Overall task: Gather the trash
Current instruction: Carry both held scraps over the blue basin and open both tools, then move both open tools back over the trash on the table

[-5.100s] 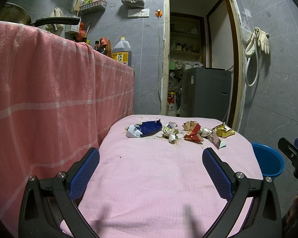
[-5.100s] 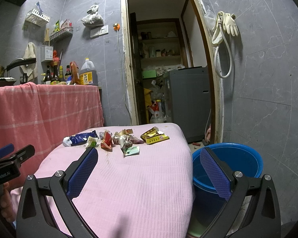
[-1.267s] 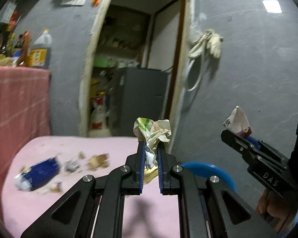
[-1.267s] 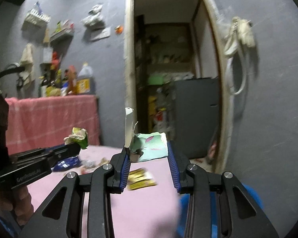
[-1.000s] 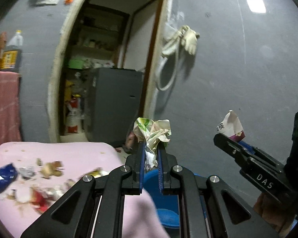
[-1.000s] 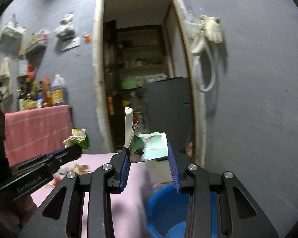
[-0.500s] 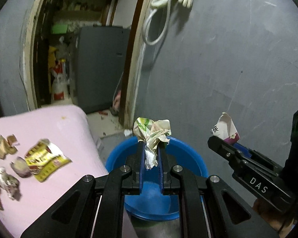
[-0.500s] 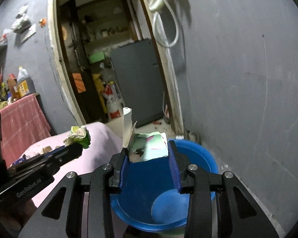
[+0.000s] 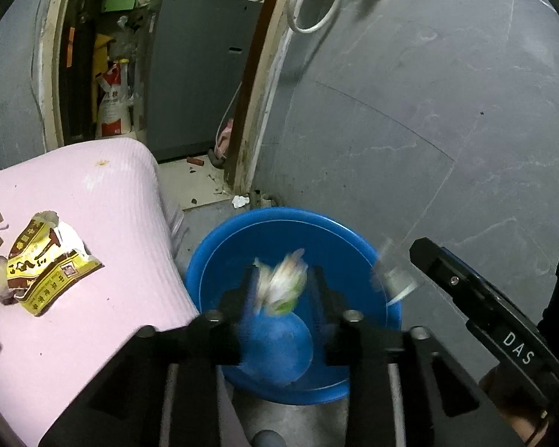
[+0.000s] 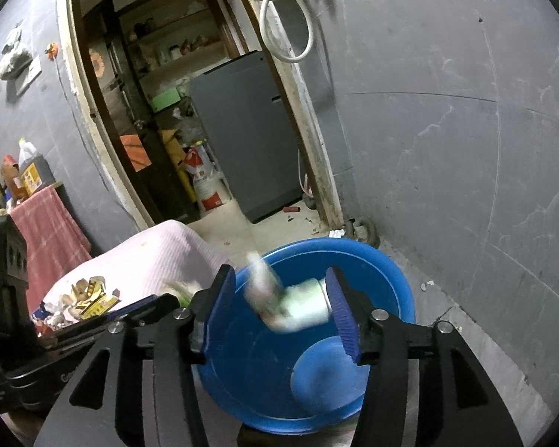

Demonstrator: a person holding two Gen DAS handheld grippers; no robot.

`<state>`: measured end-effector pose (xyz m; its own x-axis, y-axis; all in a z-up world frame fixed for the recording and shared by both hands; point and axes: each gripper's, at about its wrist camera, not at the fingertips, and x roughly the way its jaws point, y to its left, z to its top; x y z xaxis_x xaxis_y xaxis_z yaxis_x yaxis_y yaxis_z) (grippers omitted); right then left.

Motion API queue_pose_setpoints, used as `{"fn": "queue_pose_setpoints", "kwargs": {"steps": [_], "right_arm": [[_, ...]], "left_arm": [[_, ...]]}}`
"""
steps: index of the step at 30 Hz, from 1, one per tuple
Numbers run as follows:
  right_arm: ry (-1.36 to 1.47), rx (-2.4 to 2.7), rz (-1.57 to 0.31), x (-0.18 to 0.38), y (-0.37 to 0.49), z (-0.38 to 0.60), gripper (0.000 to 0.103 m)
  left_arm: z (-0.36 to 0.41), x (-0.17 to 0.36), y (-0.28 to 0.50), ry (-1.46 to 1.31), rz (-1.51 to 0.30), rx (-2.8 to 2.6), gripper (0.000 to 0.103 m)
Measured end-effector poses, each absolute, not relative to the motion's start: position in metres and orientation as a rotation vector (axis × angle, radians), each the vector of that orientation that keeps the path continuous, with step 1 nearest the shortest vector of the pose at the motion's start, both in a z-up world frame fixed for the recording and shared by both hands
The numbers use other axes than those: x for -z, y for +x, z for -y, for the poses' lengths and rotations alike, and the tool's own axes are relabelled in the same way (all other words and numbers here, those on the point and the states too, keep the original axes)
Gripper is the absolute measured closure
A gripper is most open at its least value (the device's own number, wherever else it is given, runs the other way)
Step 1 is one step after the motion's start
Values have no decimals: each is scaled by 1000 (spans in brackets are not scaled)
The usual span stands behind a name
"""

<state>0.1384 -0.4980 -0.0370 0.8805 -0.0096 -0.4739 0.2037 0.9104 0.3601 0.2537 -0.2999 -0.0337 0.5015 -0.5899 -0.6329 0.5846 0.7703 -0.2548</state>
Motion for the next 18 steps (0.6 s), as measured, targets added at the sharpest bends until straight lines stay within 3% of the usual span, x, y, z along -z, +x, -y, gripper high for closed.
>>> {"fn": "queue_pose_setpoints", "kwargs": {"steps": [6,10,12,18], "right_arm": [[390,127,-428,27,134,494,50],[366,129,-360,17,127,489,43],[355,121,-324,13,123,485,29],[315,88,-202,-5,112,467,16]], "left_arm": [[286,23,244,-35,-734,682,66],[267,8,237,-76,-684,640,50],[254,-2,234,-100,-646,618,44],[207,-35,223,-134,-523,546,19]]}}
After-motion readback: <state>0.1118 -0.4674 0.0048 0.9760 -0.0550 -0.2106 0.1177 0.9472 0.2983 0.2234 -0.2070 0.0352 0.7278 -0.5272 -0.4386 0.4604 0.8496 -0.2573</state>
